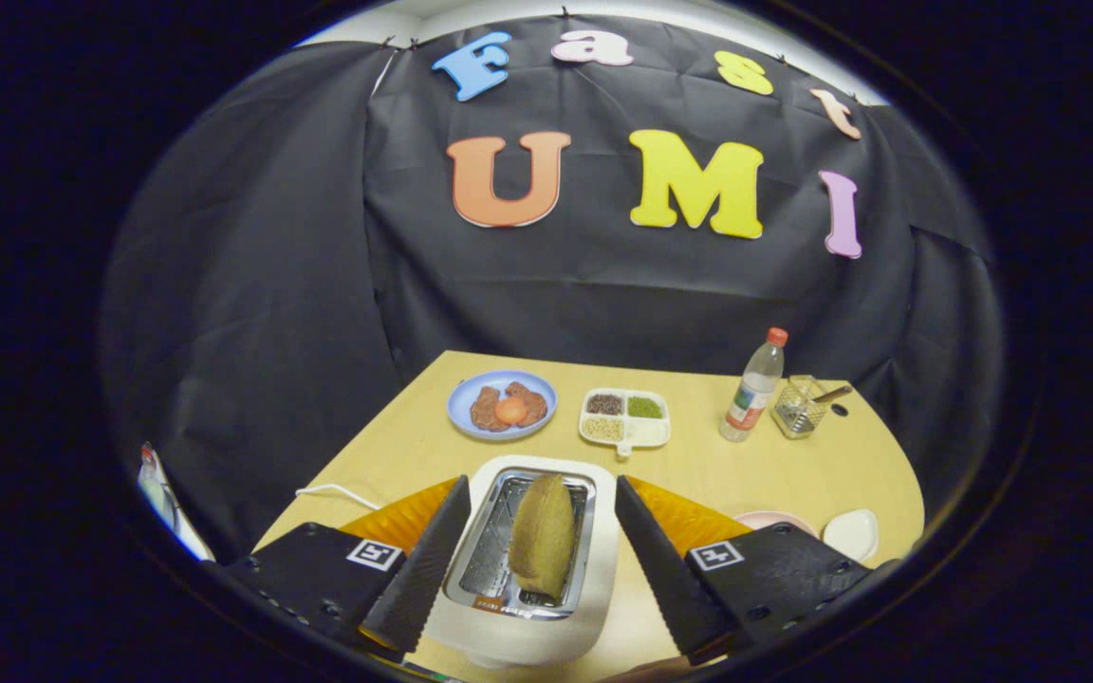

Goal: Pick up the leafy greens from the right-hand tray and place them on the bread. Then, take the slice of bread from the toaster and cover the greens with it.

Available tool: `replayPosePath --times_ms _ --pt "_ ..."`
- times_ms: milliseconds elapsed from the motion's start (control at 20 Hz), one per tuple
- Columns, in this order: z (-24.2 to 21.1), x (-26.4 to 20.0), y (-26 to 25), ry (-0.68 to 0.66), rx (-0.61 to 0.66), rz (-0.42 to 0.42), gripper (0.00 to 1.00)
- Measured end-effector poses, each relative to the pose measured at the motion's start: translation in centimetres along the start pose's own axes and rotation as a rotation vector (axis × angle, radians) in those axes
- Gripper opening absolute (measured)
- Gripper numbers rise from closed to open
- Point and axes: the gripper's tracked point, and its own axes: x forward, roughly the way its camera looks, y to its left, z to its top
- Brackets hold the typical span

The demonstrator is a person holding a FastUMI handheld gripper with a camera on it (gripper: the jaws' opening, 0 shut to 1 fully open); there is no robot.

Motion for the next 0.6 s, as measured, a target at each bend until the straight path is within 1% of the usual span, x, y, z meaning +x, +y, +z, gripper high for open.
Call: replayPosePath --times_ms 150,200,300,400,450,500,550,600 --pt "-1.2 2.2 0.0 0.046 0.014 -0.007 0.85" --pt "-1.8 2.7 0.1 0.071 0.018 0.0 0.8" --pt "-2.8 3.7 0.4 0.125 0.013 -0.003 0.67" --pt "-3.7 4.3 0.3 0.151 0.002 -0.008 0.53" --pt "-3.3 3.9 -1.0 0.154 -0.005 -0.07 0.46" --pt "-3.0 3.3 -1.0 0.135 0.003 -0.055 0.16" --pt "-2.6 3.2 -0.7 0.119 -0.004 -0.042 0.15" --pt "-2.2 2.9 -0.9 0.106 -0.014 -0.057 0.15"
